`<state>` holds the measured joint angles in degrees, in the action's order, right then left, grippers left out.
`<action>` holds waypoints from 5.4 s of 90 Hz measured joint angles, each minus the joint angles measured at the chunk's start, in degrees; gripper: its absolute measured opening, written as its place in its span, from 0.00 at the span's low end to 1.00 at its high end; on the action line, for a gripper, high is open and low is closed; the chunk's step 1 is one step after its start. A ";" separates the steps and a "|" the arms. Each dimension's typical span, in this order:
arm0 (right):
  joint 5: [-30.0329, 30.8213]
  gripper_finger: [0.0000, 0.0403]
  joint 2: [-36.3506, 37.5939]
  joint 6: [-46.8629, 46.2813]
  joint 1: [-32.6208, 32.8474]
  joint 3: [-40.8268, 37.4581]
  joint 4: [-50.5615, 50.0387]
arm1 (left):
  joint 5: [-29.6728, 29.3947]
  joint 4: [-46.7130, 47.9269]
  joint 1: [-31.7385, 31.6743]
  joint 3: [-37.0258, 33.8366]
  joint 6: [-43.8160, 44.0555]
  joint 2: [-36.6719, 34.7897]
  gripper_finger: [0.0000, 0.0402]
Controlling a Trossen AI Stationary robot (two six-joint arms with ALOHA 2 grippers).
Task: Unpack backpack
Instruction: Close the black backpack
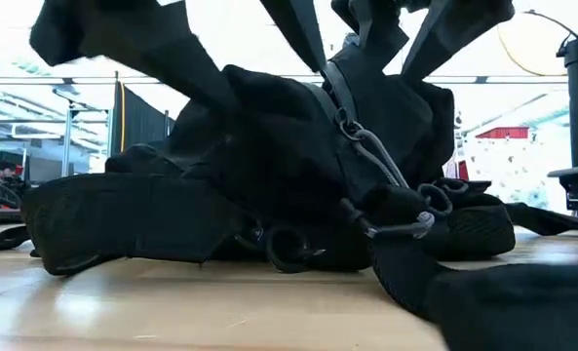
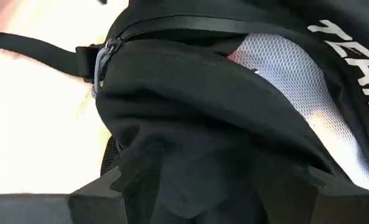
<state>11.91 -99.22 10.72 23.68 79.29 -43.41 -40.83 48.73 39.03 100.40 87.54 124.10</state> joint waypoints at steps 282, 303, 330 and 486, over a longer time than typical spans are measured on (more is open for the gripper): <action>-3.56 0.55 2.59 7.24 -19.18 -0.04 2.23 | 18.26 41.24 6.79 10.45 -26.07 4.76 0.00; -12.59 0.55 2.14 10.72 -21.73 -0.04 2.84 | 17.85 41.35 7.07 10.58 -15.65 4.76 0.00; -14.82 0.55 2.29 10.60 -21.06 -0.04 -0.48 | 11.07 41.06 7.42 10.82 27.18 4.74 0.00; -15.42 0.55 2.38 8.59 -17.96 -0.04 -0.06 | 15.76 37.13 -1.58 10.82 14.57 12.82 0.36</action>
<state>-3.51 -96.84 19.31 5.72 79.24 -43.46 -25.06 85.86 37.45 111.22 102.11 136.92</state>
